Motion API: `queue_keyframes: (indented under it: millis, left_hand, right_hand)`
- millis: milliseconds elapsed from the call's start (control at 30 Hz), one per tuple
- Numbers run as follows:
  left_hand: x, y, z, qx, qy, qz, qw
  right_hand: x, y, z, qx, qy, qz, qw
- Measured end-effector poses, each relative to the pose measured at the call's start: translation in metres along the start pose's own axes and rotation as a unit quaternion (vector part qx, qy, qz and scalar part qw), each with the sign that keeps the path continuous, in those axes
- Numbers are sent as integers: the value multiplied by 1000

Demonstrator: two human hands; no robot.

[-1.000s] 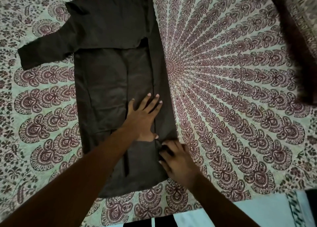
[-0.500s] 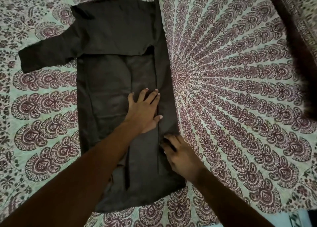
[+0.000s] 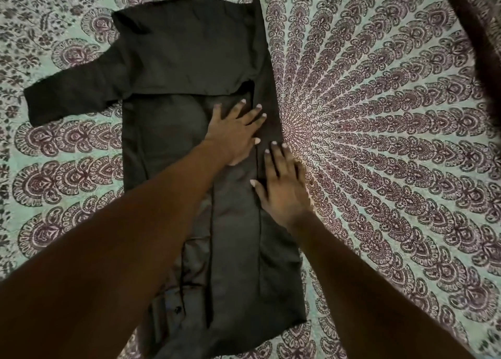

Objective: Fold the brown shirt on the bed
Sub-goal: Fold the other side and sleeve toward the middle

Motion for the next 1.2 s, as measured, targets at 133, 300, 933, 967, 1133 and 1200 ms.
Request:
queue_keyframes:
  millis: [133,300,933,967,1133,1200]
  left_hand:
    - [3,-10,-1,-17,6,-17,1000]
    - [-9,-13,-12,-98,-16,-12,995]
    - [-95,-116,39,-71,-45,93,992]
    - [-98,-124,40,-71,-44,98,992]
    - [-120,-170,45,-51,-33,125,990]
    - [-128,-185,48,-46,-31,129,990]
  right_hand:
    - [12,-37,16,35,-10,-22,999]
    - [25,-102,30,85,-26,-51,995]
    - [-3,-237,34,113,-24,-26,993]
    - [-2,-245,35,115,-21,-47,992]
    - [-10,-263,17,89,-25,-71,993]
    - [-18,-255,12,80,-25,-40,996]
Point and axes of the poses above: each hand's wrist, its own y-axis towards the middle knuckle, its own z-axis out of the palm, x = y × z, the point moved 8 cm from there along y, towards the middle knuckle, and after that the axes turned 10 degrees about y, right-handed, at the moved point
